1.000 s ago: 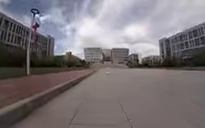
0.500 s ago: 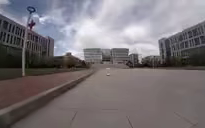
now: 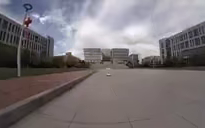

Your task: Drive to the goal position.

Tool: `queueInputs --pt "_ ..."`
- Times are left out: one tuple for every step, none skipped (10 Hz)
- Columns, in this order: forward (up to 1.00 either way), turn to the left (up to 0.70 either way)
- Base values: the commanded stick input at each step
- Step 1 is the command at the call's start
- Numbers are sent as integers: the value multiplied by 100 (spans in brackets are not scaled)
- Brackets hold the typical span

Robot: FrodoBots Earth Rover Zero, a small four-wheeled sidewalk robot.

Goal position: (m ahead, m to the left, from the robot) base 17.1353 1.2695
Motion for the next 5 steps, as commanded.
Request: queueInputs --pt "70 0" --pt "70 0" --pt "70 0" --pt "70 0" --pt "70 0"
